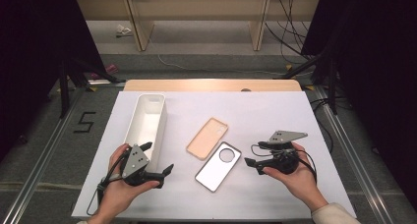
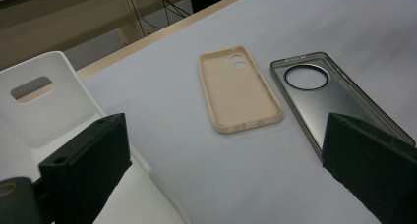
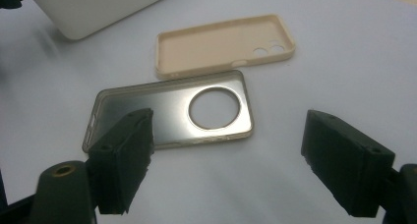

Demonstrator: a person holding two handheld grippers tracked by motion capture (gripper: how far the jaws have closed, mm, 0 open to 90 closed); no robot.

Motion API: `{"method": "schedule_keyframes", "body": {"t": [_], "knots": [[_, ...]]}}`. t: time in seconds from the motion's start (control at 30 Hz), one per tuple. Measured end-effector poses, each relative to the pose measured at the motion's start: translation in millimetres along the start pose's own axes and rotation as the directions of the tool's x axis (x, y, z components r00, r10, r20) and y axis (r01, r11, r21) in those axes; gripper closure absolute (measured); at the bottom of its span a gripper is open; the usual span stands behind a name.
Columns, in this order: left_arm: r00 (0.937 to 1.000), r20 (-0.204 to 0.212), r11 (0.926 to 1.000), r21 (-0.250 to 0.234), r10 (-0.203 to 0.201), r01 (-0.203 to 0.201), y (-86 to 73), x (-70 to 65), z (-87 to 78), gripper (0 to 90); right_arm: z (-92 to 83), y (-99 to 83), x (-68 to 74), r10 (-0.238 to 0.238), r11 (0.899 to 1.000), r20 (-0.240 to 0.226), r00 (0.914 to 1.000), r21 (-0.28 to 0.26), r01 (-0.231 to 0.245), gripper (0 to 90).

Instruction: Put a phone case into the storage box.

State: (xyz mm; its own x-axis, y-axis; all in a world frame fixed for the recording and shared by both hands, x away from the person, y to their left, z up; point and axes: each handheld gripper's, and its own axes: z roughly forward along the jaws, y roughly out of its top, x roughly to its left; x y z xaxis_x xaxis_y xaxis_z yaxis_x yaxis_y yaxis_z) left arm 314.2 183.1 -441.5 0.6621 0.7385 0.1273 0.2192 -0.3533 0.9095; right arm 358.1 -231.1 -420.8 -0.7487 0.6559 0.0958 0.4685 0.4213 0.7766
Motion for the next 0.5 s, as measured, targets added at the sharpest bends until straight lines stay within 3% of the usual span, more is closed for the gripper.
{"method": "schedule_keyframes", "body": {"t": [0.4,0.5], "knots": [[0.9999,-0.014,0.9999,-0.011,0.008,-0.009,4.0,8.5,6.7,5.2,10.6,8.5,9.1,-0.028,1.0,-0.027,0.9992,0.001,0.028,24.8],[0.9998,-0.012,0.9998,-0.006,0.016,-0.016,4.0,6.9,7.6,5.6,16.2,12.5,13.5,-0.044,0.999,-0.047,0.9979,0.005,0.044,31.8]]}}
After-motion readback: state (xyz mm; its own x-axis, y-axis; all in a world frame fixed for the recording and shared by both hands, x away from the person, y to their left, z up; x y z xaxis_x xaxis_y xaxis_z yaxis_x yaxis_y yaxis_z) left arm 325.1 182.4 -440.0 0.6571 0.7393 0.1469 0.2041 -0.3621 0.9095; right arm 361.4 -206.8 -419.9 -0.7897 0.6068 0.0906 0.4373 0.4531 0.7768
